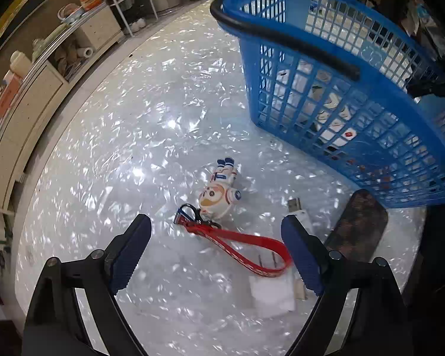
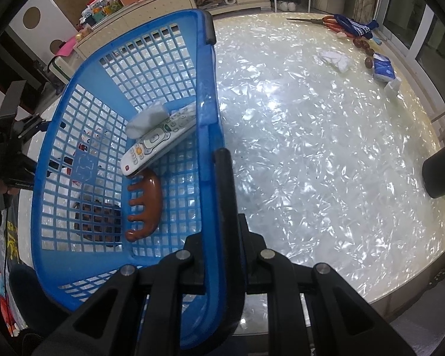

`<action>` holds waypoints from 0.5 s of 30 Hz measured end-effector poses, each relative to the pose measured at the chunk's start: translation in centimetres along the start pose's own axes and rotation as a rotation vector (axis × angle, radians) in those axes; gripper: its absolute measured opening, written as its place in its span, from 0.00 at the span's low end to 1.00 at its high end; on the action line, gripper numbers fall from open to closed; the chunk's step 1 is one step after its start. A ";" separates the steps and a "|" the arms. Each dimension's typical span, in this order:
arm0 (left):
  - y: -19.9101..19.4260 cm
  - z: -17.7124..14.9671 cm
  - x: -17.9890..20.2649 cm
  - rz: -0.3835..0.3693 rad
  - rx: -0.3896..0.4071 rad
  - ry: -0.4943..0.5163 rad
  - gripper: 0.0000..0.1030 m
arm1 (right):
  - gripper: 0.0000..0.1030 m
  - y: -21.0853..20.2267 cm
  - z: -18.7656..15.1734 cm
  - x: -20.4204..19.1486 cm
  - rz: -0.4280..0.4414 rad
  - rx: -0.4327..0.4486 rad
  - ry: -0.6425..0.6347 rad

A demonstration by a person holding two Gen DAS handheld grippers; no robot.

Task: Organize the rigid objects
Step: 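Move the left tool to the white robot figure with red lanyard, then close the left tool on the white robot figure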

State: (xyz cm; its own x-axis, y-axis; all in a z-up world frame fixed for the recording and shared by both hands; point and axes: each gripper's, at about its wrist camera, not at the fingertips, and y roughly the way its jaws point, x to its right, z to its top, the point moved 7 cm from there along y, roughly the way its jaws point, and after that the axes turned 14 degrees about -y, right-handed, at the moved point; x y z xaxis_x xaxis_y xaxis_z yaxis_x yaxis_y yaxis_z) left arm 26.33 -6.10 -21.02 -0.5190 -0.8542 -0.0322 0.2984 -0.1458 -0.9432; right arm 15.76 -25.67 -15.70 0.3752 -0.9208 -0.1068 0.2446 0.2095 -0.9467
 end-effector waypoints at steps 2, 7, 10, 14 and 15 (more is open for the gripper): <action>0.6 0.4 -0.2 0.005 -0.003 0.016 0.89 | 0.13 0.1 0.0 0.0 -0.001 -0.001 0.000; 2.2 1.2 -1.0 -0.022 -0.014 0.007 0.89 | 0.13 0.4 0.1 0.2 0.012 0.004 0.012; 3.1 1.7 -1.1 -0.042 -0.022 0.017 0.89 | 0.13 0.7 0.2 0.3 0.014 0.001 0.014; 4.1 2.3 -0.8 -0.080 -0.026 0.030 0.88 | 0.13 1.1 0.3 0.4 0.015 -0.003 0.020; 4.3 2.3 -0.5 -0.091 -0.033 0.039 0.87 | 0.13 1.2 0.3 0.4 0.015 -0.003 0.019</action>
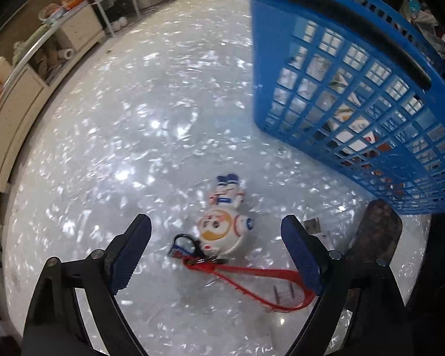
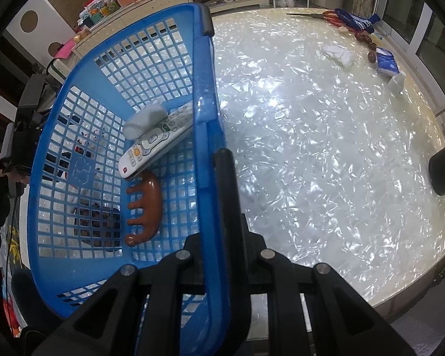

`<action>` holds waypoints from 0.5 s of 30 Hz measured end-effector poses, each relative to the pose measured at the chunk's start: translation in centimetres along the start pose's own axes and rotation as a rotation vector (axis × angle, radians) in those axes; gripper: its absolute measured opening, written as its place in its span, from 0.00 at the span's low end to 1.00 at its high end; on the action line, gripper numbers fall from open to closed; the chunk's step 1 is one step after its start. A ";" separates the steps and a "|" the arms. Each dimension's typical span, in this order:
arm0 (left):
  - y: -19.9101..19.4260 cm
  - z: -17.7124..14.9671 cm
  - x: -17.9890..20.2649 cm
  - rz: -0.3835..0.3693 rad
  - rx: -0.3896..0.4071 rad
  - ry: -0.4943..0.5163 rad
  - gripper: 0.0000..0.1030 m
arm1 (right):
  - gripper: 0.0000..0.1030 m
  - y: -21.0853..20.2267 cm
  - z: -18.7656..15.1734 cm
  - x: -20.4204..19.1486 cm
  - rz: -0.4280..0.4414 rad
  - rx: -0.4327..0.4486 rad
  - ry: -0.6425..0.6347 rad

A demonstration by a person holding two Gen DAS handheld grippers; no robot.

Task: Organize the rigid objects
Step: 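Close the left tool on the white robot figure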

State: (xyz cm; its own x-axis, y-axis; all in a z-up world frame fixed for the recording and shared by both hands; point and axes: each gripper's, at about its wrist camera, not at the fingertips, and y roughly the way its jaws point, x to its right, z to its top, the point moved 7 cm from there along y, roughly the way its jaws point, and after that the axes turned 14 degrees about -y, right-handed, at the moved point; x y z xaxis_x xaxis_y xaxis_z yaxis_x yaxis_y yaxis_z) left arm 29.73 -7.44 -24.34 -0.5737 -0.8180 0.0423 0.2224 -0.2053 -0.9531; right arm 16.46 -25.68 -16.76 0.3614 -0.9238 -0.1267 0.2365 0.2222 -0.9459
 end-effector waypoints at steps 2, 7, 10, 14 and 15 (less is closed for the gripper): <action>0.4 -0.1 0.6 -0.015 -0.014 0.002 0.72 | 0.13 0.0 0.0 0.0 -0.004 -0.002 0.000; 1.1 -0.2 0.1 -0.030 -0.035 -0.025 0.41 | 0.13 0.1 -0.1 0.2 -0.005 0.000 0.004; 1.0 -0.4 -0.1 -0.043 -0.029 -0.050 0.41 | 0.13 0.1 -0.1 0.1 -0.006 0.001 0.004; 0.6 -0.8 -0.9 -0.065 -0.005 -0.123 0.40 | 0.13 0.0 -0.1 0.1 -0.005 0.004 0.010; 0.4 -0.9 -1.2 -0.065 0.007 -0.144 0.40 | 0.13 0.0 -0.1 0.0 -0.004 0.004 0.010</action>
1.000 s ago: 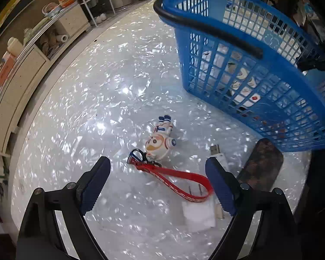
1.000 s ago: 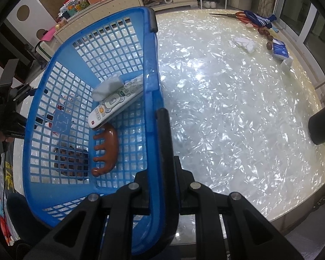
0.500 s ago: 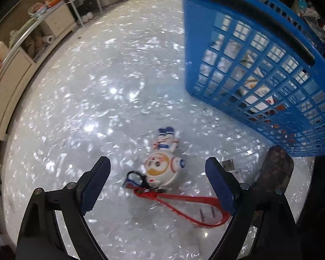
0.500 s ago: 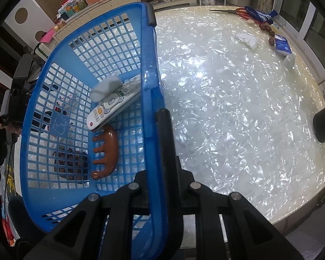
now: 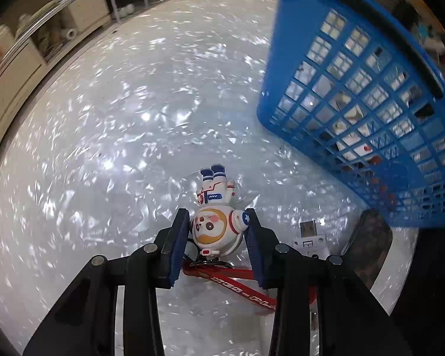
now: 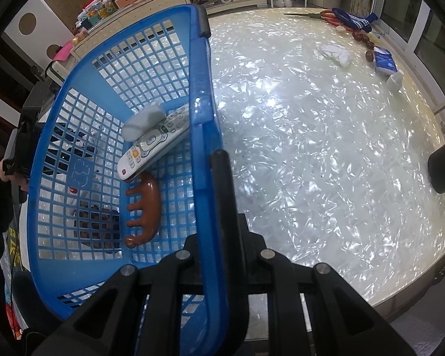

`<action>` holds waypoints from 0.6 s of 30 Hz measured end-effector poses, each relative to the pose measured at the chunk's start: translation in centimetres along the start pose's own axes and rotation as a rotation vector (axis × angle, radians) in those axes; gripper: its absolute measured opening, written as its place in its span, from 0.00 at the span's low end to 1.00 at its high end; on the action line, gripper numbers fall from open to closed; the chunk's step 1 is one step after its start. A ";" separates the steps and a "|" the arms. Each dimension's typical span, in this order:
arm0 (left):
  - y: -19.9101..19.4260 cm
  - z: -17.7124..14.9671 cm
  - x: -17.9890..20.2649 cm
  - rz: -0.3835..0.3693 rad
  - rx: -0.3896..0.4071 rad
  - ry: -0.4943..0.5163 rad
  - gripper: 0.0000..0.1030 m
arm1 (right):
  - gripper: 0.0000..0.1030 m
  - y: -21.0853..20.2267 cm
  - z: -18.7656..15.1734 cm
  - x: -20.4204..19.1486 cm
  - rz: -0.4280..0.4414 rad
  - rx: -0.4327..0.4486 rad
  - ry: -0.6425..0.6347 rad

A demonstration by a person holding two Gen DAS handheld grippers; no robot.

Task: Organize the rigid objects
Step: 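Close the left tool on the white robot figure, then carry the robot figure with the left tool over the basket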

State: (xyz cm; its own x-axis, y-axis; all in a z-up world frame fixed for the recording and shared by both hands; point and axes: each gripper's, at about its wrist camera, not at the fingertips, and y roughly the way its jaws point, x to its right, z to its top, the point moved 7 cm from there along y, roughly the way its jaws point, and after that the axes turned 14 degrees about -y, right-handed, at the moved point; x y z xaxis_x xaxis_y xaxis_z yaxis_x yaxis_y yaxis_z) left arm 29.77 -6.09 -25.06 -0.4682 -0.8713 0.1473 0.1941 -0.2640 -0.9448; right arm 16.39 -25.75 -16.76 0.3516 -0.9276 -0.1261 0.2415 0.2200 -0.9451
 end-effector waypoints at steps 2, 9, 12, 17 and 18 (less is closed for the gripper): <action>-0.7 -0.3 -0.5 0.002 0.033 -0.033 0.40 | 0.13 0.0 0.0 0.0 0.000 0.000 0.000; -5.6 -1.6 -2.3 0.101 0.127 -0.162 0.40 | 0.13 -0.1 0.0 0.2 -0.002 0.009 0.002; -8.5 -2.1 -3.0 0.181 0.173 -0.256 0.39 | 0.13 -0.1 0.0 0.2 -0.003 0.008 0.003; -12.6 -2.5 -3.0 0.206 0.225 -0.350 0.39 | 0.13 -0.3 0.0 -0.1 -0.007 0.008 -0.007; -13.4 -2.6 -2.9 0.218 0.243 -0.347 0.39 | 0.13 -0.3 0.0 -0.2 -0.006 0.008 -0.006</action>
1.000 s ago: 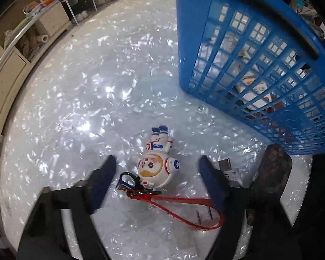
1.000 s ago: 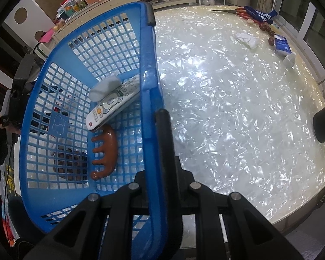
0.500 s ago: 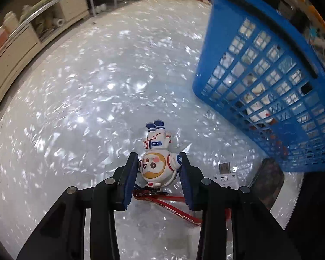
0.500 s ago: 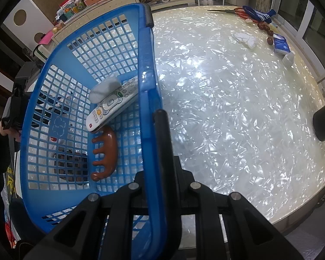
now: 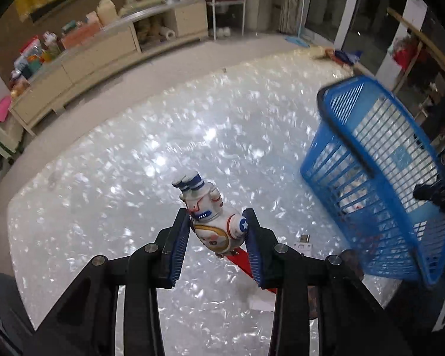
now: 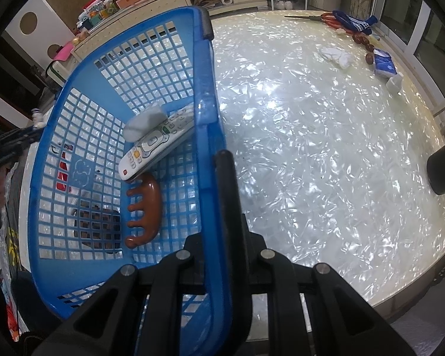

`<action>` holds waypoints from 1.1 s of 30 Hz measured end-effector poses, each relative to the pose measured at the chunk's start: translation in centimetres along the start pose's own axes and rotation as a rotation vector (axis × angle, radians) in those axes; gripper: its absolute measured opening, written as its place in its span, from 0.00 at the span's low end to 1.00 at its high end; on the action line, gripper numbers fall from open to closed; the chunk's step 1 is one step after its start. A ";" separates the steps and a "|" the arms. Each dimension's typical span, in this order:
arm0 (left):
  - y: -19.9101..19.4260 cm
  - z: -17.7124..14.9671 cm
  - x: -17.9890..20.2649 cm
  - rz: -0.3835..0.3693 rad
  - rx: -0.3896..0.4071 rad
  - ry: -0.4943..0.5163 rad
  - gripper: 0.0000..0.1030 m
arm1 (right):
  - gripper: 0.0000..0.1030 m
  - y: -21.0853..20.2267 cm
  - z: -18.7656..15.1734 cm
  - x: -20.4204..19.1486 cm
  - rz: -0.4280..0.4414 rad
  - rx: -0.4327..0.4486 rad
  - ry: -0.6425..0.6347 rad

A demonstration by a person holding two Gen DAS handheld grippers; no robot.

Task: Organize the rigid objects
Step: 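Carry the robot figure with the left tool over the basket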

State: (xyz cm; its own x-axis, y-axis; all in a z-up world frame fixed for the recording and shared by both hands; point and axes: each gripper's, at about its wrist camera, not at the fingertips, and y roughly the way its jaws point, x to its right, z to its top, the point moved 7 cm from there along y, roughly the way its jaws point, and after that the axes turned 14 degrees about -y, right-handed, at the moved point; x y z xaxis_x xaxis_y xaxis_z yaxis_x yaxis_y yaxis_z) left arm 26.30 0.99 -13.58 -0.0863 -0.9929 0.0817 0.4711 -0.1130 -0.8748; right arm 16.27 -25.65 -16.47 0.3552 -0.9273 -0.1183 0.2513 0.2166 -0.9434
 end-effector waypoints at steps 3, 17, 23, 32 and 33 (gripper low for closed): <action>-2.3 0.0 0.1 0.011 0.036 -0.003 0.39 | 0.13 -0.2 0.0 -0.2 -0.001 0.002 -0.003; -12.6 1.6 5.4 -0.057 0.194 0.083 0.39 | 0.13 -1.2 0.2 -0.9 -0.002 0.020 -0.020; -16.8 2.6 9.6 -0.110 0.261 0.168 0.39 | 0.13 -1.4 -0.1 -0.8 0.001 0.022 -0.024; -18.4 3.2 16.3 -0.196 0.291 0.283 0.39 | 0.13 -1.5 -0.6 -0.4 0.018 0.032 -0.022; -18.2 3.2 17.0 -0.208 0.286 0.294 0.39 | 0.13 -1.5 -0.6 -0.4 0.019 0.032 -0.022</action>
State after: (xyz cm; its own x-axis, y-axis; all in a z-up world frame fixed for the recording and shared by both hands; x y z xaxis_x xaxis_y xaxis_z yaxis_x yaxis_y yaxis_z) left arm 19.04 -13.97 5.21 -0.4309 -0.8999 0.0666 0.6373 -0.3558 -0.6836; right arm 15.21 -25.77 -15.18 0.3803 -0.9158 -0.1293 0.2730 0.2447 -0.9304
